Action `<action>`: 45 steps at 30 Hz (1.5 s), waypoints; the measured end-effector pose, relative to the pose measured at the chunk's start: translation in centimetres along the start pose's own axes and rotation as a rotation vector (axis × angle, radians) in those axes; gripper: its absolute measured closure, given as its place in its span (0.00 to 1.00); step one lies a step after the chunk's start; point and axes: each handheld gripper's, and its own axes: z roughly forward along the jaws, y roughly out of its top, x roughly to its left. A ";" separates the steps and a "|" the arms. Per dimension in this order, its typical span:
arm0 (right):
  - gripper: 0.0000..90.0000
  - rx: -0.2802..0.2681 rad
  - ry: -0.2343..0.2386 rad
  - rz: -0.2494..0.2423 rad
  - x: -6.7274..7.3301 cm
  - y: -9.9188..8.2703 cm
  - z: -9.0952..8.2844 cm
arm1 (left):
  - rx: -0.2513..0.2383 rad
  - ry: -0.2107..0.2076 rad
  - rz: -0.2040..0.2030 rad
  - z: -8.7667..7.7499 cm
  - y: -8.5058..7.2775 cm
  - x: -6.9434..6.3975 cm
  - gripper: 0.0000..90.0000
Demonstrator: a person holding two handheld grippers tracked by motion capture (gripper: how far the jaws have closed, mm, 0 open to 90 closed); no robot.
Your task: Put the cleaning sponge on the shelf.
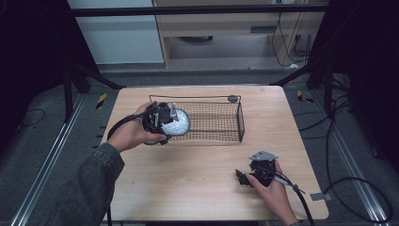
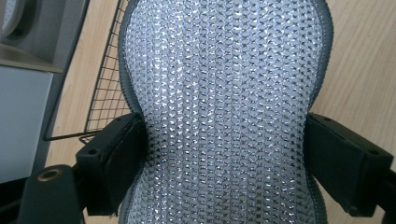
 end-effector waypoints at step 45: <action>0.00 0.001 0.000 0.001 0.0 0.0 0.0 | -0.062 0.068 0.076 1.7 1.7 4.6 0.16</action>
